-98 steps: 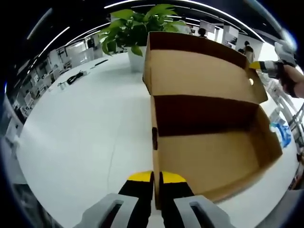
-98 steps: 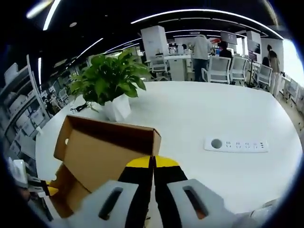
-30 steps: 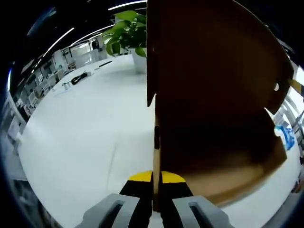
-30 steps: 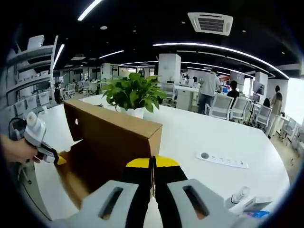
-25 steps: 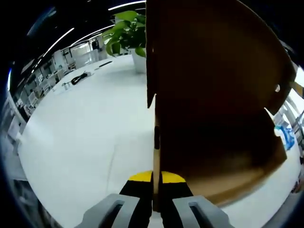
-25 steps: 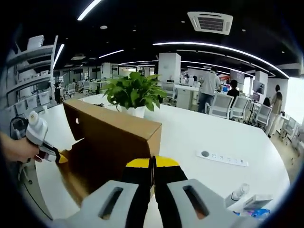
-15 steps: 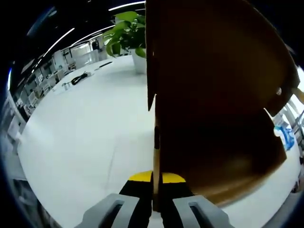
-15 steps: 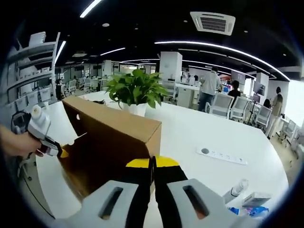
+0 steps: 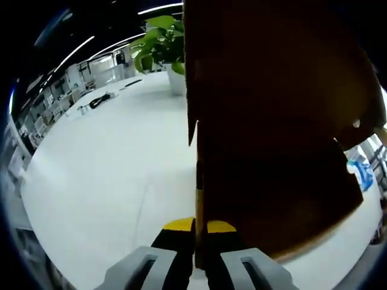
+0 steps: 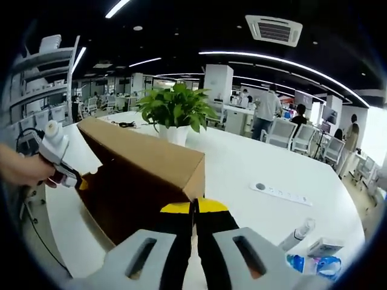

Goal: Operate the shoe box by opening the lid, removing the specified soft item, and placing it in the target area until the item is outside and the box remains undamaged.

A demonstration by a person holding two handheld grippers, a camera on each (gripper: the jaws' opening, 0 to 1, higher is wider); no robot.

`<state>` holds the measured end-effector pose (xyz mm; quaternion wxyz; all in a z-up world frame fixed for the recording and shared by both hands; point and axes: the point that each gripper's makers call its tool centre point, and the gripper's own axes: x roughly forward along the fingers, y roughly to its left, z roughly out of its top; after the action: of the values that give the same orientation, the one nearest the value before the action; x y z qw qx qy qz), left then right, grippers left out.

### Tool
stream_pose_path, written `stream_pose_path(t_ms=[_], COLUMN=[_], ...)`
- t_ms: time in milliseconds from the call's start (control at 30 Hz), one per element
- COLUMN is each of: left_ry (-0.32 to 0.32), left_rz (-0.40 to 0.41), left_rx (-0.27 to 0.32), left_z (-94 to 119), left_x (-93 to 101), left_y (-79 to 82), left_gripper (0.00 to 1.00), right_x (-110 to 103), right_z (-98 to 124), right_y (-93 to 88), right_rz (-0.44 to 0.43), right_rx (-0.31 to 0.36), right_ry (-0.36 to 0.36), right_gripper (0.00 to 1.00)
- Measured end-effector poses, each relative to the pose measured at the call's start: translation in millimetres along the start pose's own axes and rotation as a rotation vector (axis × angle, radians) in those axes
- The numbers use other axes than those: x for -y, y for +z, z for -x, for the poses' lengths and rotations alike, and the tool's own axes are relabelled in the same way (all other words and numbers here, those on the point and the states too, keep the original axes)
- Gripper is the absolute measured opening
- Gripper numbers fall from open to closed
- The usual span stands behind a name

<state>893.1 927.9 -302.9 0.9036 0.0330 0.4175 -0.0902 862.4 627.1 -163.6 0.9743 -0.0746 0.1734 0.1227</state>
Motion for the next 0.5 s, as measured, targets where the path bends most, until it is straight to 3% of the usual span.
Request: stream_pose_path(t_ms=[500], left_ry=[-0.023], left_rz=[-0.005], left_rx=[0.017], left_z=[0], left_x=[-0.1], left_y=[0.8], left_gripper=[0.04], right_x=[-4], right_z=[5], right_y=[-12.3], right_rz=[0.030], right_rx=[-0.012], right_ry=[-0.011], right_gripper=[0.00])
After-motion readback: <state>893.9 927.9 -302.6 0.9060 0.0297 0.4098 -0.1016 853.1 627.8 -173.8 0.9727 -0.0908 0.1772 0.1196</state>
